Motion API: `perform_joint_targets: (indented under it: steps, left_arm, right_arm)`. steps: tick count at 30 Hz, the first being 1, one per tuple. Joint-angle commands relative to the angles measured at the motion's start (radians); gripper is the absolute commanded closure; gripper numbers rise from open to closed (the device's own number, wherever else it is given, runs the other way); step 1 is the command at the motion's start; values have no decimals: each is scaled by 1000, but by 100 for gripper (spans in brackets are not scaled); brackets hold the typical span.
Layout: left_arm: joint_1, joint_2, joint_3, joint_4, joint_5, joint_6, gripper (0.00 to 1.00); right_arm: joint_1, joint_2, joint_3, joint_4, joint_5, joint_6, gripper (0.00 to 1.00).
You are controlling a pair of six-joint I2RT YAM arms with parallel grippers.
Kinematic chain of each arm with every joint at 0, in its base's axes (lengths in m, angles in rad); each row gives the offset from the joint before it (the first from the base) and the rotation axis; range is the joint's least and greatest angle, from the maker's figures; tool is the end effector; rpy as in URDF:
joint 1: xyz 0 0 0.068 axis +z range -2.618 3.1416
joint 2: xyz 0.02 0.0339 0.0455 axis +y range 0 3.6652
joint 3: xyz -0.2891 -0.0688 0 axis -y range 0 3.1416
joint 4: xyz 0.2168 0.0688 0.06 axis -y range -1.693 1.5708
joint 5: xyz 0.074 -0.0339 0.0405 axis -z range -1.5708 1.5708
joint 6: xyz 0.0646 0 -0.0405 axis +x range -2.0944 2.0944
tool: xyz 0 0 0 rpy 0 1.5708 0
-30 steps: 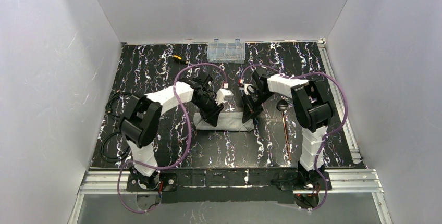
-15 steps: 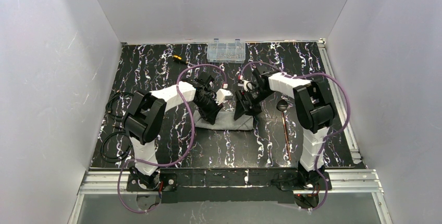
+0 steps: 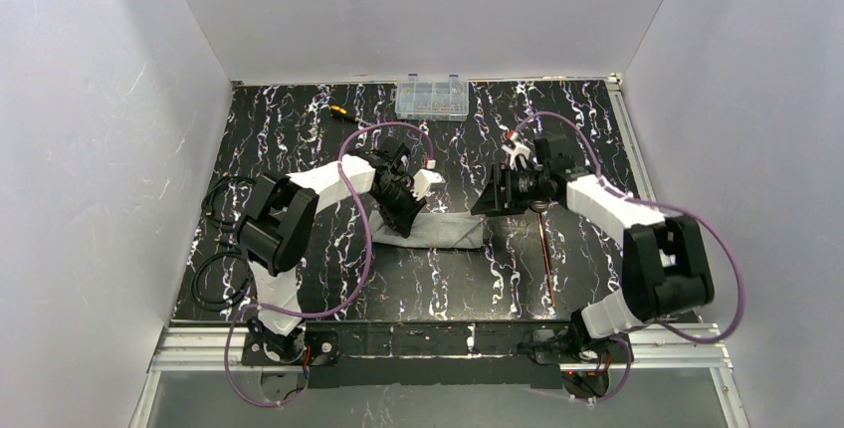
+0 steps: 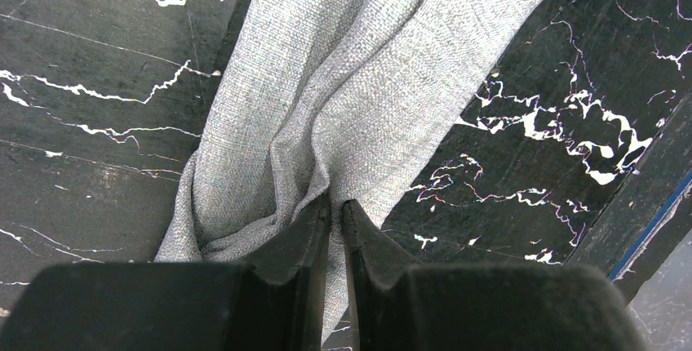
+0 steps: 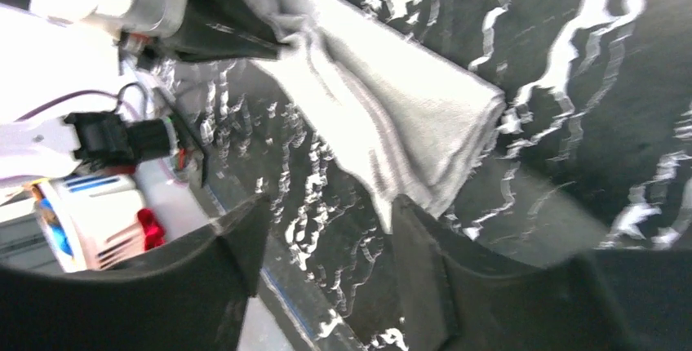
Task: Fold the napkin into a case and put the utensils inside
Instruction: Smooth out the smaller rectangle-folded napkin at the center of the board.
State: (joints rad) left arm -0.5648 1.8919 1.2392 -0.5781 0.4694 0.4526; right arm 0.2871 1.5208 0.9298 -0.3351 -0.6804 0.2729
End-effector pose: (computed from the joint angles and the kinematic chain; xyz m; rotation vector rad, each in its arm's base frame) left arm 0.2917 -0.2194 0.1797 1.4388 2.3483 -0.6834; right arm 0.2701 0.1221 0.2320 -0.3133 2.4979 1.0812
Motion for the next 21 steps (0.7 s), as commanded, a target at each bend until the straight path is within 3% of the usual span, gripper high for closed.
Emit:
perform_joint_targets:
  steps: [1,4,7,12,19,21]
  left_arm:
    - [9,42,-1,-25,-112,32,90]
    - [10,43,0,-25,-118,31,90]
    - [10,43,2,-26,-123,31,90]
    - [9,41,0,-23,-129,35,90]
    - [9,5,19,-40,-124,36,89]
    - [10,-19,34,-56,-124,29,80]
  right_arm:
    - [41,-108,-158,388,-140,284,44]
    - [115,-100,-196,475,-113,329,58]
    - [175,-33,-229,588,-98,381,62]
    - [163,134,-255,683,-86,408,66]
    - [152,333,-189,584,-43,347,68]
    - [152,338,-187,563,-16,339,68]
